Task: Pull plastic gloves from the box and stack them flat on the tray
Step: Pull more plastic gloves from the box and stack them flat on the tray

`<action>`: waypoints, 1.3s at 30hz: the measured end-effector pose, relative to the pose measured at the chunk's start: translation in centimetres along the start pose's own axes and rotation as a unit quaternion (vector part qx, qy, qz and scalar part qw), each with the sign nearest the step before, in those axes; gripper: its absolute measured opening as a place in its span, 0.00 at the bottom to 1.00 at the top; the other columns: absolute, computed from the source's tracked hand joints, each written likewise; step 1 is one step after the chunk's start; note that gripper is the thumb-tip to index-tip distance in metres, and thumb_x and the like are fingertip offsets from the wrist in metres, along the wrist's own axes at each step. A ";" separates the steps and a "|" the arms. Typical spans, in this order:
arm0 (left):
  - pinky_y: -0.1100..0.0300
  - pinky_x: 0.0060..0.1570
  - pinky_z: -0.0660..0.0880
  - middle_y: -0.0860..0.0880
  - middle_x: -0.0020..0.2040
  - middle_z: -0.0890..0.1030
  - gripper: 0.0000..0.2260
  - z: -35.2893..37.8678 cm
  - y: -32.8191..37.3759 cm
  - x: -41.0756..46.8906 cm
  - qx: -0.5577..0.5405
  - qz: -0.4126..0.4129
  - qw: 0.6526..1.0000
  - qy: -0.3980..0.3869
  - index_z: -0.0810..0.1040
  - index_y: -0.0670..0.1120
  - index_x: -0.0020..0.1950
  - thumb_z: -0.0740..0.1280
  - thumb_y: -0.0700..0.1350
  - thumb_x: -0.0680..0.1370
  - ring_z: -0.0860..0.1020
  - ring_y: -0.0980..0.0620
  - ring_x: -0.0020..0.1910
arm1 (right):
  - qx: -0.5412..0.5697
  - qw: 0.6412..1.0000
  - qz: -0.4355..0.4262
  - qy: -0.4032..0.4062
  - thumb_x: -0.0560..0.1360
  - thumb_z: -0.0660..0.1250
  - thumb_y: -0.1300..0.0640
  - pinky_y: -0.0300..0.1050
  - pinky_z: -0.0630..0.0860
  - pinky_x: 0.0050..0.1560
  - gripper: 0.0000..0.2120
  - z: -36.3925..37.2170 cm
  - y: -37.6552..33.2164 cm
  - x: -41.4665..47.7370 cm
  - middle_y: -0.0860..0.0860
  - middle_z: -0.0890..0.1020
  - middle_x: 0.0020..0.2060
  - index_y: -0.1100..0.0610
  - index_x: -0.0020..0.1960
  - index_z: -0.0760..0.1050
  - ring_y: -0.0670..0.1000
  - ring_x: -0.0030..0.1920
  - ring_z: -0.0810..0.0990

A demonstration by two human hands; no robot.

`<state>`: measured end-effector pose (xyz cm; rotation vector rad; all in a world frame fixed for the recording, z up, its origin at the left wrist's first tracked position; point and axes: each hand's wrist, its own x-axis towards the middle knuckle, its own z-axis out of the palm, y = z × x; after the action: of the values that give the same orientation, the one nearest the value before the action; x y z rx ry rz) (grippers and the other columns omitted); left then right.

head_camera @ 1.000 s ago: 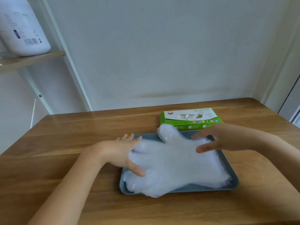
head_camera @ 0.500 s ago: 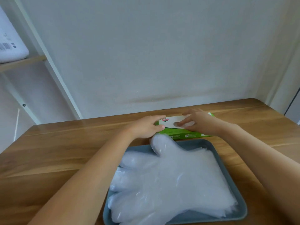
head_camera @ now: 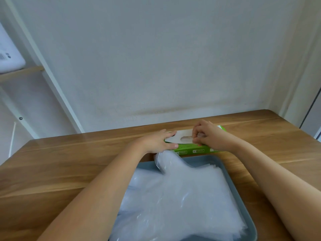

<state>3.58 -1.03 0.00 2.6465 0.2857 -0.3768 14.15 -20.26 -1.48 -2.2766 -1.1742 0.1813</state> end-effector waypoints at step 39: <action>0.63 0.32 0.74 0.45 0.42 0.83 0.12 0.9 2.6 -11.8 -0.609 0.094 0.760 0.207 0.83 0.43 0.43 0.62 0.44 0.81 0.80 0.48 0.38 | 0.300 0.953 -0.033 0.032 0.72 0.71 0.48 0.34 0.68 0.30 0.13 -4.1 -13.0 -5.4 0.46 0.78 0.36 0.56 0.48 0.74 0.45 0.30 0.73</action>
<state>-7.04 -5.33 3.96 1.3792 0.2588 0.3910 3.16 -20.28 8.21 -1.6945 -0.9891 0.3805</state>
